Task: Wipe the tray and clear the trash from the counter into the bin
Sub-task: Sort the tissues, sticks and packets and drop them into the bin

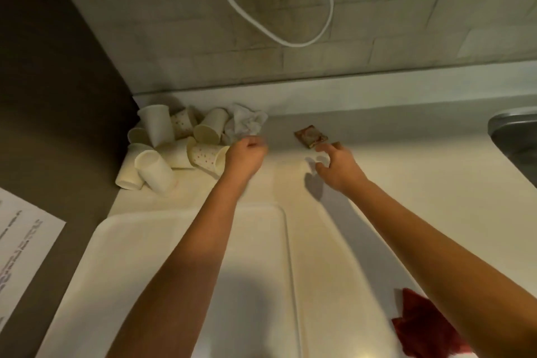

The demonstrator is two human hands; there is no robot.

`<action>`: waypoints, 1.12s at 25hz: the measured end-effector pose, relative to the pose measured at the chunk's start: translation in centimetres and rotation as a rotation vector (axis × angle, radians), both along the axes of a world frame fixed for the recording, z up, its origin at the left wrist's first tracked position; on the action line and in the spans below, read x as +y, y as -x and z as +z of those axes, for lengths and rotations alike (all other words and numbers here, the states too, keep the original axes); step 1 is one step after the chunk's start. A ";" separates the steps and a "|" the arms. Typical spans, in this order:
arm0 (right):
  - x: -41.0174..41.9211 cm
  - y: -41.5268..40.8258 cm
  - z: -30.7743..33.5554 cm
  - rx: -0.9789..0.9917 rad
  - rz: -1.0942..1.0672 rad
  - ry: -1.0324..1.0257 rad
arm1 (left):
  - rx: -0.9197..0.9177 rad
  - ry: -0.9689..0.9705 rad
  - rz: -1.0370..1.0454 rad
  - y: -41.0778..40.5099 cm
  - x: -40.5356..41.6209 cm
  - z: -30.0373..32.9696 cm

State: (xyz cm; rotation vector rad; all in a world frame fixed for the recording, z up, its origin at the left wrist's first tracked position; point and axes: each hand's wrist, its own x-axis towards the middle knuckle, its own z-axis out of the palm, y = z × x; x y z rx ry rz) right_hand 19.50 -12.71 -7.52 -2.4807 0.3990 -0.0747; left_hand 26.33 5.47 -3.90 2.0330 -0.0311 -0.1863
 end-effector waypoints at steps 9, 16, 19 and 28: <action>-2.7 -10.3 -2.5 0.189 -0.027 0.149 | -0.166 -0.732 -0.109 -10.3 -3.3 -2.7; -3.3 -13.9 -4.0 0.099 -0.137 0.113 | -0.308 -0.880 -0.086 -16.0 -4.0 -4.8; -3.4 -14.5 -4.8 0.071 -0.248 0.051 | -0.301 -0.945 -0.097 -17.0 -4.6 -5.6; -4.4 -13.8 -5.4 -0.080 -0.268 -0.096 | -0.397 -0.585 -0.067 -15.6 -4.4 -2.8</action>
